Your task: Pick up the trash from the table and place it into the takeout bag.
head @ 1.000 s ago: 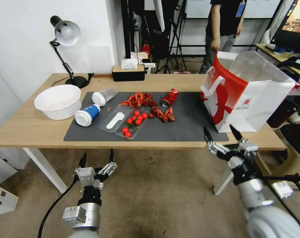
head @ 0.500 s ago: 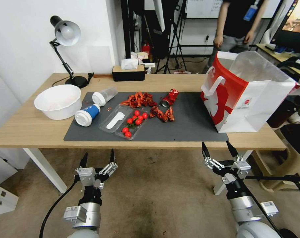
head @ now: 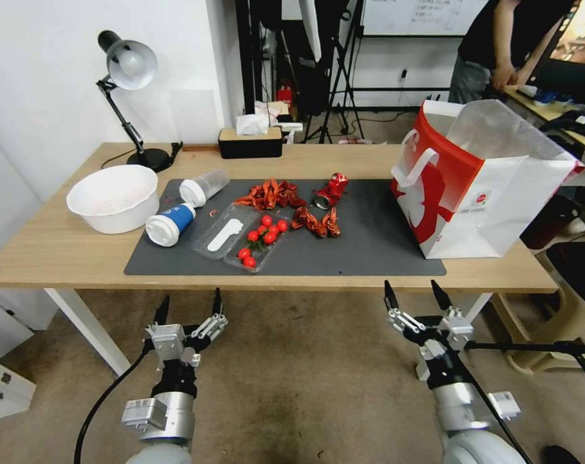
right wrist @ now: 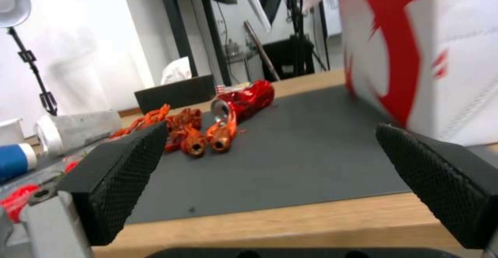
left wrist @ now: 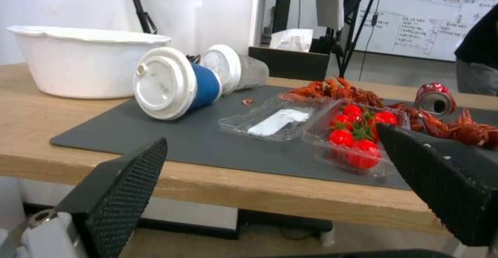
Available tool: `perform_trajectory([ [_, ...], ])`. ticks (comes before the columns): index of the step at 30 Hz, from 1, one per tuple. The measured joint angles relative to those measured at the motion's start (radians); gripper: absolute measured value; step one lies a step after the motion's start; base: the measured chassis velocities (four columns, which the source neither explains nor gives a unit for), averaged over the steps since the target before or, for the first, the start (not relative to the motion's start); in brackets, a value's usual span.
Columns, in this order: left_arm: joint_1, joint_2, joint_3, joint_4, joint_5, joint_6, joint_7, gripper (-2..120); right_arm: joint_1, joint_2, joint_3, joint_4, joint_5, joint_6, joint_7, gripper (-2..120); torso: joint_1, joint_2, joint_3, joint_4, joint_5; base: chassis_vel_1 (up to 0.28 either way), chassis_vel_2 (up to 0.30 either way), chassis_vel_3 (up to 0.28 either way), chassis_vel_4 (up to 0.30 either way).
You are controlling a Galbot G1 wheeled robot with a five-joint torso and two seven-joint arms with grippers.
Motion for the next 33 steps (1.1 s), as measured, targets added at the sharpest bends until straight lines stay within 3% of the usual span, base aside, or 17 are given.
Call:
perform_trajectory([
  [10,-0.010,-0.007,-0.009,0.001,-0.004,0.005,0.008,100,0.257,-0.052,-0.180,-0.032,0.095,-0.177,0.188,100,0.000,0.000,0.000,0.0002,-0.0001,0.000,0.000,0.000,0.000],
  [17,-0.008,-0.016,-0.011,0.001,0.003,0.013,0.014,100,0.522,-0.074,-0.295,-0.155,0.134,-0.269,0.289,100,0.000,0.000,0.000,0.0001,0.0000,0.000,0.000,0.000,0.000],
  [23,-0.012,-0.023,-0.017,-0.006,0.004,0.024,0.015,100,0.667,-0.070,-0.356,-0.221,0.157,-0.331,0.357,100,0.000,0.000,0.000,0.0000,0.0001,0.000,0.000,0.000,0.000],
  [29,-0.010,-0.029,-0.022,-0.004,0.005,0.025,0.015,100,0.859,-0.055,-0.470,-0.319,0.192,-0.470,0.487,100,0.000,0.000,0.000,0.0000,0.0001,0.000,0.000,0.000,0.000],
  [33,-0.012,-0.033,-0.022,-0.002,0.005,0.024,0.015,100,0.937,-0.038,-0.515,-0.368,0.218,-0.510,0.535,100,0.000,0.000,0.000,0.0002,-0.0001,0.000,0.000,0.000,0.000],
])
